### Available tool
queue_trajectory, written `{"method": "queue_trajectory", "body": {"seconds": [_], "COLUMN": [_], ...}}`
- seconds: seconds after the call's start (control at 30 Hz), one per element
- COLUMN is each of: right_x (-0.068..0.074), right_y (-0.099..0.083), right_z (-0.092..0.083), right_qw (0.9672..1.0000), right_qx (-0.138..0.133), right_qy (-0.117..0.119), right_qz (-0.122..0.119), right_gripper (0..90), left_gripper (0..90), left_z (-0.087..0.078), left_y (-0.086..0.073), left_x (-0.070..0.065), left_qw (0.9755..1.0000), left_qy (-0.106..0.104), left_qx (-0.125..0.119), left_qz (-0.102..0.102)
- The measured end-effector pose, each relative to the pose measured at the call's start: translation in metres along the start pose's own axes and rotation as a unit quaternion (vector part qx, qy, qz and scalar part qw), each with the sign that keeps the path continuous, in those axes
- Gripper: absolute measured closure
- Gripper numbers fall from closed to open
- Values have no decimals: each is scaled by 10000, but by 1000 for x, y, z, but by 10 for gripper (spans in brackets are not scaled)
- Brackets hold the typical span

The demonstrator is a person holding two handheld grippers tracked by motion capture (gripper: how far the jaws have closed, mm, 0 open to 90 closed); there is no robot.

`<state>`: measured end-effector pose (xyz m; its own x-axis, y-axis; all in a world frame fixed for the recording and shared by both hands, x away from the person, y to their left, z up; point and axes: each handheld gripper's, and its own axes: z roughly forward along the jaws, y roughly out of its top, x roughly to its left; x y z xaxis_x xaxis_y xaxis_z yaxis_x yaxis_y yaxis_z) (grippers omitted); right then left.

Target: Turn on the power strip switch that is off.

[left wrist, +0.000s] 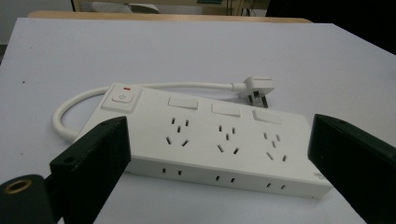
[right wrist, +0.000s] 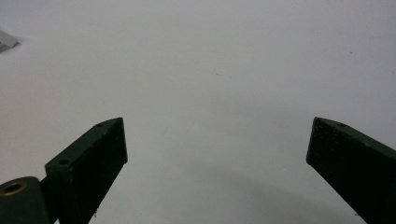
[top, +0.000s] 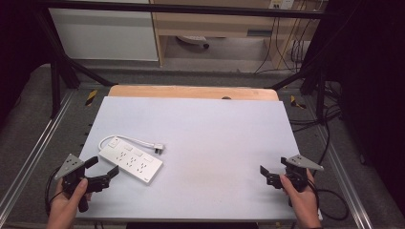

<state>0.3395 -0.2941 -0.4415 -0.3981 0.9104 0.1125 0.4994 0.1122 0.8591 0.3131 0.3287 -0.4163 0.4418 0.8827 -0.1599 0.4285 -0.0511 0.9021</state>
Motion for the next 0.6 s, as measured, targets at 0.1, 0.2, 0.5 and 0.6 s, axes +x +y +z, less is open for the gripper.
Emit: {"method": "queue_trajectory", "body": {"seconds": [0.1,0.2,0.5,0.6], "right_x": [2,4,5,6], "right_y": [0,1,4,5], "right_z": [5,7,10,11], "right_qw": [9999,9998,9994,9994], "right_qx": [61,48,-84,-88], "right_qy": [24,22,-33,-58], "right_qz": [-112,-212,-343,-344], "right_gripper": [57,57,56,41], "left_gripper": [62,63,65,65], "left_z": [0,0,-1,-3], "left_y": [0,0,1,1], "left_x": [0,0,-1,-1], "left_qw": [10000,10000,10000,9999], "left_qy": [-3,5,-29,-83], "left_qx": [-3,-2,-36,-91], "left_qz": [-18,-34,-1,0]}}
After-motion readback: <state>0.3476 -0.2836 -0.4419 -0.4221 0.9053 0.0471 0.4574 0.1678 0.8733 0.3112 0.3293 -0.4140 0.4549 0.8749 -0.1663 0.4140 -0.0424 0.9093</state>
